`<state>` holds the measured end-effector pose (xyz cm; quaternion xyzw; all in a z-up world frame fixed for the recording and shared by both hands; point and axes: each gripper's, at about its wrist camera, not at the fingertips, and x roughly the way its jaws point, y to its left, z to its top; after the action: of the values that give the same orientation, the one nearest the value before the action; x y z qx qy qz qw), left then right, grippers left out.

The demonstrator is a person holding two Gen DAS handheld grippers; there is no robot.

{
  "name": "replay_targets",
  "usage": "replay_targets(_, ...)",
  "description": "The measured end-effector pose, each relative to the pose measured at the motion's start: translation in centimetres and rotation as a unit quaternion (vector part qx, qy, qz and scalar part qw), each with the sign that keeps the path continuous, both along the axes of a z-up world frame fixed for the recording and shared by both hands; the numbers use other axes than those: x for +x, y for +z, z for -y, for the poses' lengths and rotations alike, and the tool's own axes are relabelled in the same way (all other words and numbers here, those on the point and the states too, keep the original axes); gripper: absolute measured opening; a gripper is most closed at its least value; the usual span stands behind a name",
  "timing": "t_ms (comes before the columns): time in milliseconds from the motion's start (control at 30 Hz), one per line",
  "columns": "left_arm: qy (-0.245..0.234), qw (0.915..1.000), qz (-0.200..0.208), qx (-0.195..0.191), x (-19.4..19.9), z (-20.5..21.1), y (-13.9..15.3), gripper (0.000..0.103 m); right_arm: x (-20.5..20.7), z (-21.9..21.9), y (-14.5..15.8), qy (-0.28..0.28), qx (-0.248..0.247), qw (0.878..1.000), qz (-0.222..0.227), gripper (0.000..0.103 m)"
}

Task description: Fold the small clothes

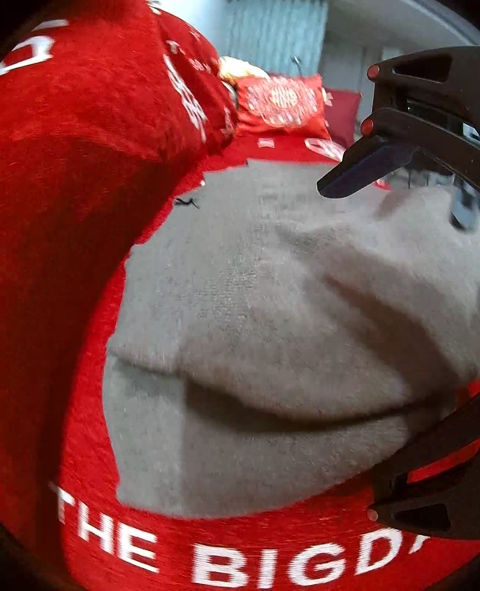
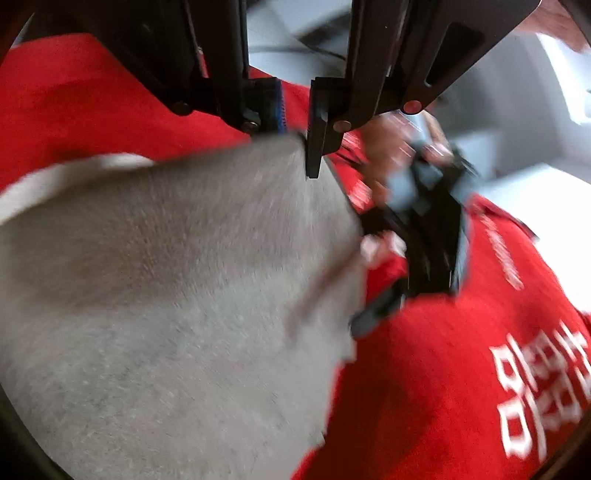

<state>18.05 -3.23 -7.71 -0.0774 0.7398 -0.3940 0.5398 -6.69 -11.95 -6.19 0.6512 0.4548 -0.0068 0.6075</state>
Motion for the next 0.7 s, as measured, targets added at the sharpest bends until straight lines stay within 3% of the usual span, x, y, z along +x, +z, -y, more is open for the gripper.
replay_targets(67,-0.009,0.9996,0.014,0.023,-0.2,0.6,-0.3,0.090,0.0,0.2,0.5,0.049,-0.019,0.998,-0.029,0.049)
replay_targets(100,-0.011,0.9994,0.016,0.029,-0.2,0.6,-0.5,0.090,-0.2,0.7,1.0,0.057,-0.030,0.998,-0.026,0.054)
replay_targets(233,-0.029,0.9977,0.042,0.044,-0.5,1.0,-0.2,0.089,-0.1,4.5,3.8,0.052,-0.115,0.992,-0.028,0.054)
replay_targets(267,-0.035,0.9969,0.049,0.050,-0.7,1.4,-0.1,0.083,0.1,5.7,4.1,0.042,-0.136,0.989,-0.032,0.042)
replay_targets(300,-0.042,0.9953,0.062,0.061,-0.9,1.7,-0.1,0.080,0.4,7.1,4.1,0.030,-0.153,0.987,-0.039,0.013)
replay_targets(333,-0.047,0.9939,0.071,0.070,-1.2,2.3,-0.1,0.072,0.6,8.2,3.9,0.025,-0.164,0.985,-0.046,0.004)
replay_targets(367,-0.052,0.9923,0.081,0.078,-1.2,2.2,0.0,0.060,1.2,9.3,3.6,0.022,-0.182,0.982,-0.053,0.004)
replay_targets(533,-0.050,0.9876,0.113,0.097,-1.2,1.8,0.3,0.033,5.1,10.1,1.3,0.091,-0.252,0.960,-0.078,0.004)
replay_targets(633,-0.045,0.9877,0.116,0.094,-1.4,1.7,0.6,0.024,5.4,9.4,-0.1,0.129,-0.269,0.951,-0.078,0.002)
replay_targets(700,-0.042,0.9879,0.119,0.091,-1.3,1.0,1.2,0.022,5.4,9.8,0.0,0.130,-0.258,0.955,-0.070,0.002)
